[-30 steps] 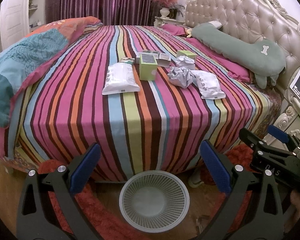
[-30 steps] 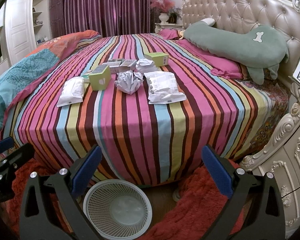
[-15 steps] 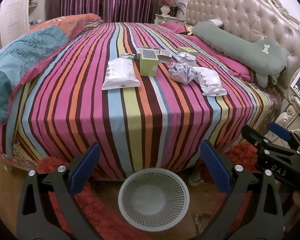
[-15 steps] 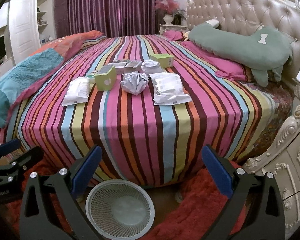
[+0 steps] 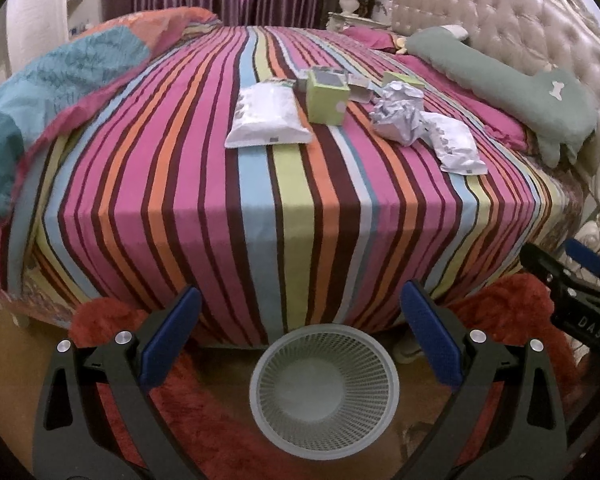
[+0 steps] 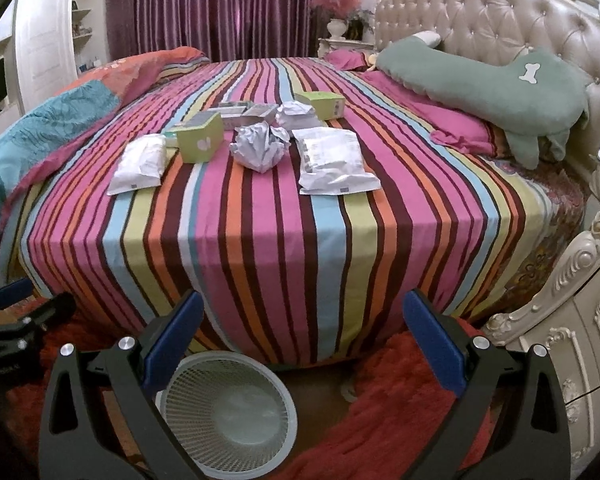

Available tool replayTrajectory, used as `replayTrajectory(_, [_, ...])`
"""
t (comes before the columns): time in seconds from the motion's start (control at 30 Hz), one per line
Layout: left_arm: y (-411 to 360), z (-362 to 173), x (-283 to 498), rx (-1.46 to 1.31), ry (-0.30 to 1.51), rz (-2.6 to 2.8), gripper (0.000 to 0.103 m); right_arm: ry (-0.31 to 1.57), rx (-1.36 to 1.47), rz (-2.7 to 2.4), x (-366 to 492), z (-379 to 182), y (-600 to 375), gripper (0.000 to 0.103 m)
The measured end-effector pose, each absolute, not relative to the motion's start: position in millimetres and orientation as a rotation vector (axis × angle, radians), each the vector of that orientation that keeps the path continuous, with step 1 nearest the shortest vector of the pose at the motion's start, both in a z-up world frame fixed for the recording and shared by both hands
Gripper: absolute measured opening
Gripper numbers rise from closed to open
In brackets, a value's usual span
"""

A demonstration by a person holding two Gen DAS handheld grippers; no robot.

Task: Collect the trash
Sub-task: 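Reach the left tool to the white plastic bag and close on it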

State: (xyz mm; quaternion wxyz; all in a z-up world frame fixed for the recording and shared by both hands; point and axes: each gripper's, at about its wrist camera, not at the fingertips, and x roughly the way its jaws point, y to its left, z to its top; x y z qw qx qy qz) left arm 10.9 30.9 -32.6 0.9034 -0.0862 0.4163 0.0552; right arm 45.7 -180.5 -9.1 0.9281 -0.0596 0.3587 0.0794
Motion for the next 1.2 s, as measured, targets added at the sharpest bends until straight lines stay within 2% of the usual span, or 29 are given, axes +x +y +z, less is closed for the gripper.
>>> replayTrajectory(0.5, [57, -33, 78, -0.198, 0.877, 0.183, 0.097, 0.714, -0.135, 0.223, 89, -12, -171, 0.095])
replayTrajectory(1.2, [88, -24, 201, -0.295, 0.862, 0.195, 0.097, 0.748, -0.048, 0.225, 213, -1, -206, 0.095])
